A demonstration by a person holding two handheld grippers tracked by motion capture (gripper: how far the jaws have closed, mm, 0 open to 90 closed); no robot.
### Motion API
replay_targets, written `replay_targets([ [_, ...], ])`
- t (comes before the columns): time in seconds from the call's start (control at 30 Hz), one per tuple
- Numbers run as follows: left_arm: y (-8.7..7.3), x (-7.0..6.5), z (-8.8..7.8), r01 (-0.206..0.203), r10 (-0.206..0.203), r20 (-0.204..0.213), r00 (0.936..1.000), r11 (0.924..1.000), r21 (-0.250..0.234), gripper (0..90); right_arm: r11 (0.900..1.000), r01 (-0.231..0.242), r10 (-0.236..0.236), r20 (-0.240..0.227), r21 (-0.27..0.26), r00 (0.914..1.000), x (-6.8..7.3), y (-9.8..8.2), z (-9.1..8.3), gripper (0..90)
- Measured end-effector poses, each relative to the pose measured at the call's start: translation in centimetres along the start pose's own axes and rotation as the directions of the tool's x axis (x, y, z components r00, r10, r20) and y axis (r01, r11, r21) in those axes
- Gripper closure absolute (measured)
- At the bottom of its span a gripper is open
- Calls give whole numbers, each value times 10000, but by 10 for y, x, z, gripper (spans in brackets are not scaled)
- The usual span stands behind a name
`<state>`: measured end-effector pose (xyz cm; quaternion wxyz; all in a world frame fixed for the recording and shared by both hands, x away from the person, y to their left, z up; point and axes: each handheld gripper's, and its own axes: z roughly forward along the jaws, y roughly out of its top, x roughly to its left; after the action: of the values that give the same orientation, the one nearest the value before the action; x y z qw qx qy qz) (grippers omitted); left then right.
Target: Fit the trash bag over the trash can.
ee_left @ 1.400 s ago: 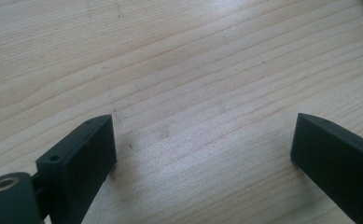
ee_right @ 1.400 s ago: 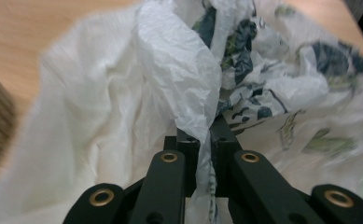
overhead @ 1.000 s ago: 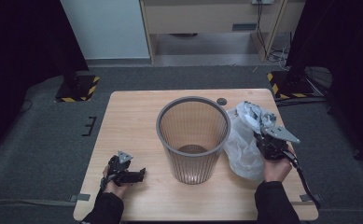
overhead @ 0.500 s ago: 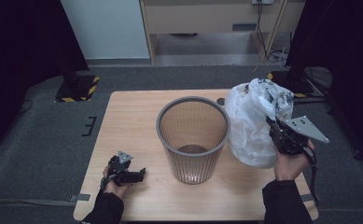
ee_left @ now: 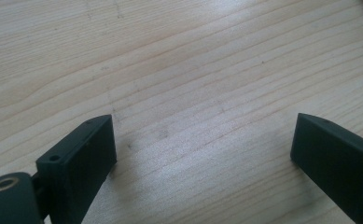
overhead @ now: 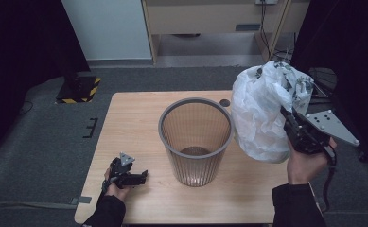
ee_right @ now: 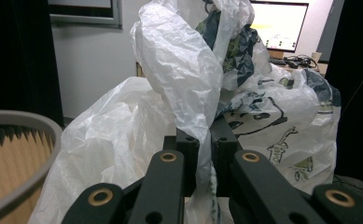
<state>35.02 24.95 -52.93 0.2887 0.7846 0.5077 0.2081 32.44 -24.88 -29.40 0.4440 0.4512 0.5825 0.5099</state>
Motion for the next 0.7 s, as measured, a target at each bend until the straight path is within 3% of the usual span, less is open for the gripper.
replay_targets([
  [0.47, 0, 0, 0, 1, -1, 10, 10000, 10000, 1, 62, 9945, 81, -73, 72, -1049, 9999, 10, 33, -30, 859],
  [0.7, 0, 0, 0, -16, 16, -13, 10000, 10000, -4, 62, 9888, 276, -302, -157, -1468, 9994, 28, 51, -47, 857],
])
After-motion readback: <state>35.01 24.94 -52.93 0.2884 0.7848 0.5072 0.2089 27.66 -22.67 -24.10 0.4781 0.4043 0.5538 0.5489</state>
